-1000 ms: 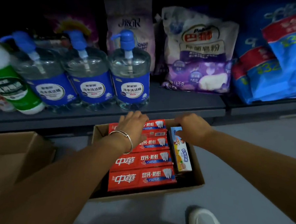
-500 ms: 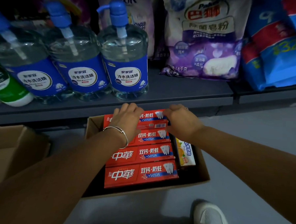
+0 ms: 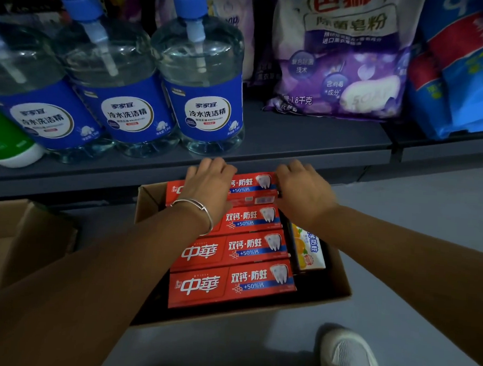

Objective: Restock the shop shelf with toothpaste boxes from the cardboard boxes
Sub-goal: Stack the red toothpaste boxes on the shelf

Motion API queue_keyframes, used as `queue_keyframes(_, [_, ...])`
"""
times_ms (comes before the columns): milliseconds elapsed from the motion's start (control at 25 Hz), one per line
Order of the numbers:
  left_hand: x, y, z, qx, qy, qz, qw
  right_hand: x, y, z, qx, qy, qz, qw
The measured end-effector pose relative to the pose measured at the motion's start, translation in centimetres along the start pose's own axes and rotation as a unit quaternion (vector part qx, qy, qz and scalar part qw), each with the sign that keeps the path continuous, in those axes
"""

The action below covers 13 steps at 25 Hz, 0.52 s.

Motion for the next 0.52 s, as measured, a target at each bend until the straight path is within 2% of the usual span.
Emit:
queue_keyframes(200, [-0.4,0.2,0.5,-0.016,-0.018,-0.021,0.999,2.1,2.2,0.6,0.002,0.067,-0.074,0.995])
queue_keyframes(520, [0.1,-1.1,-0.6,0.026,0.002,-0.072,0.997,1.9,2.4,0.0,-0.055,0.134,-0.054,0.988])
Point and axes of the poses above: each hand's wrist, its own x-axis away from the middle knuckle, its own y-axis out of the palm, z = x × y, the point moved 2 cm from there along -x, towards the middle knuckle, and after that the axes turned 5 degrees about -z, right-handed, at the moved point
